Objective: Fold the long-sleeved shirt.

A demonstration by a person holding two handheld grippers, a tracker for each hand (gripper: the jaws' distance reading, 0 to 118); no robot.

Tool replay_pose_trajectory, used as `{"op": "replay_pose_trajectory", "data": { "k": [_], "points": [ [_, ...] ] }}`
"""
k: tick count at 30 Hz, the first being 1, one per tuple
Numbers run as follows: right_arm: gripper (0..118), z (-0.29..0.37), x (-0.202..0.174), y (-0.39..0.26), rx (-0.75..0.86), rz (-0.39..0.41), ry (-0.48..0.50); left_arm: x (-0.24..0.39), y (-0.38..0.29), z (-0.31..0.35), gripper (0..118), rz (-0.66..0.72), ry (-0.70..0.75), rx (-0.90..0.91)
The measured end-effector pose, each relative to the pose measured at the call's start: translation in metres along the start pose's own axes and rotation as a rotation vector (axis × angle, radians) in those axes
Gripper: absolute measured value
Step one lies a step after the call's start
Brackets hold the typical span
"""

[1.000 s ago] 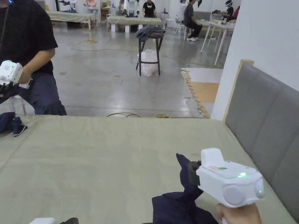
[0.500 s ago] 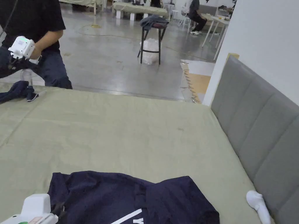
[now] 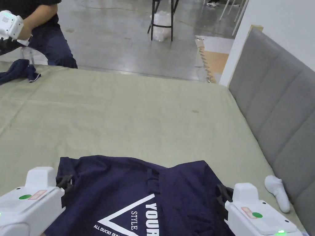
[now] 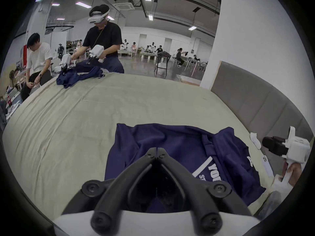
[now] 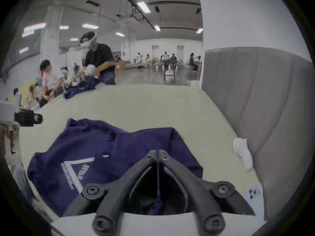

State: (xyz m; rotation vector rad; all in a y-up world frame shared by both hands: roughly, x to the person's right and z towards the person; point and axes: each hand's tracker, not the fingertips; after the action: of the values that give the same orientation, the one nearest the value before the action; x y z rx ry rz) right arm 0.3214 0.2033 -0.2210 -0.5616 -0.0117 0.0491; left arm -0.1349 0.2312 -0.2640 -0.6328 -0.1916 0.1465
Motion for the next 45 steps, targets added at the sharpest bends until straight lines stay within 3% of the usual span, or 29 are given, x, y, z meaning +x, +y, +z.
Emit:
{"op": "replay_pose_trajectory", "data": {
  "k": [2, 4, 5, 8, 12, 13, 14, 15, 16, 17, 18, 19, 21, 22, 26, 27, 28, 29, 30, 31, 32, 34, 36, 40, 45],
  "points": [
    [6, -0.031, 0.010, 0.012, -0.026, -0.057, 0.078, -0.004, 0.006, -0.015, 4, -0.009, 0.004, -0.005],
    [90, -0.070, 0.024, 0.026, -0.085, -0.088, 0.072, -0.010, 0.010, -0.032, 4, -0.001, 0.009, -0.019],
    [118, -0.094, 0.030, 0.033, -0.127, -0.098, 0.076, -0.013, 0.011, -0.039, 4, 0.006, 0.007, -0.028],
    [113, -0.153, 0.044, 0.053, -0.181, -0.114, 0.079, -0.024, 0.010, -0.059, 4, 0.039, 0.018, -0.059],
    [112, -0.224, 0.042, 0.050, -0.361, -0.220, 0.097, -0.039, 0.003, -0.075, 4, 0.083, 0.019, -0.112],
    [108, -0.230, 0.042, 0.048, -0.432, -0.210, 0.115, -0.043, 0.001, -0.078, 4, 0.087, 0.026, -0.121],
    [87, -0.249, 0.051, 0.034, -0.484, -0.228, 0.166, -0.050, 0.000, -0.080, 4, 0.091, 0.023, -0.132],
    [72, -0.245, 0.044, 0.033, -0.454, -0.185, 0.132, -0.059, -0.002, -0.083, 5, 0.102, 0.011, -0.151],
    [56, -0.232, 0.045, 0.037, -0.361, -0.090, 0.167, -0.066, -0.002, -0.085, 11, 0.111, 0.021, -0.157],
    [19, -0.230, 0.047, 0.037, -0.375, -0.115, 0.216, -0.078, 0.001, -0.091, 20, 0.134, 0.029, -0.165],
    [5, -0.212, 0.040, 0.043, -0.375, -0.164, 0.225, -0.091, 0.005, -0.100, 38, 0.171, 0.005, -0.188],
    [5, -0.205, 0.036, 0.045, -0.340, -0.156, 0.165, -0.101, 0.011, -0.109, 61, 0.184, -0.006, -0.218],
    [5, -0.197, 0.025, 0.043, -0.348, -0.138, 0.201, -0.116, 0.026, -0.135, 104, 0.202, -0.023, -0.271],
    [5, -0.214, 0.038, 0.040, -0.366, -0.147, 0.205, -0.118, 0.032, -0.147, 111, 0.170, -0.049, -0.281],
    [5, -0.219, 0.041, 0.036, -0.371, -0.185, 0.200, -0.122, 0.061, -0.196, 109, 0.202, -0.183, -0.333],
    [5, -0.220, 0.042, 0.036, -0.375, -0.194, 0.197, -0.120, 0.062, -0.208, 99, 0.212, -0.181, -0.386],
    [5, -0.220, 0.043, 0.036, -0.377, -0.201, 0.197, -0.120, 0.063, -0.218, 75, 0.225, -0.172, -0.433],
    [5, -0.218, 0.045, 0.036, -0.374, -0.206, 0.197, -0.121, 0.060, -0.225, 42, 0.238, -0.133, -0.464],
    [5, -0.214, 0.043, 0.037, -0.369, -0.208, 0.195, -0.119, 0.059, -0.227, 20, 0.205, -0.016, -0.463],
    [5, -0.211, 0.044, 0.039, -0.369, -0.210, 0.200, -0.117, 0.060, -0.222, 13, 0.105, 0.006, -0.422],
    [5, -0.206, 0.044, 0.041, -0.358, -0.209, 0.209, -0.120, 0.061, -0.214, 13, 0.126, -0.092, -0.402],
    [5, -0.192, 0.043, 0.050, -0.309, -0.189, 0.208, -0.112, 0.068, -0.195, 13, 0.079, -0.026, -0.322],
    [5, -0.176, 0.043, 0.062, -0.261, -0.202, 0.225, -0.108, 0.077, -0.176, 13, 0.094, -0.071, -0.298],
    [5, -0.135, 0.039, 0.085, -0.162, -0.154, 0.227, -0.099, 0.099, -0.134, 13, 0.077, -0.054, -0.169],
    [5, -0.062, 0.039, 0.090, -0.063, -0.125, 0.226, -0.084, 0.101, -0.062, 13, -0.028, -0.104, -0.072]
  ]
}}
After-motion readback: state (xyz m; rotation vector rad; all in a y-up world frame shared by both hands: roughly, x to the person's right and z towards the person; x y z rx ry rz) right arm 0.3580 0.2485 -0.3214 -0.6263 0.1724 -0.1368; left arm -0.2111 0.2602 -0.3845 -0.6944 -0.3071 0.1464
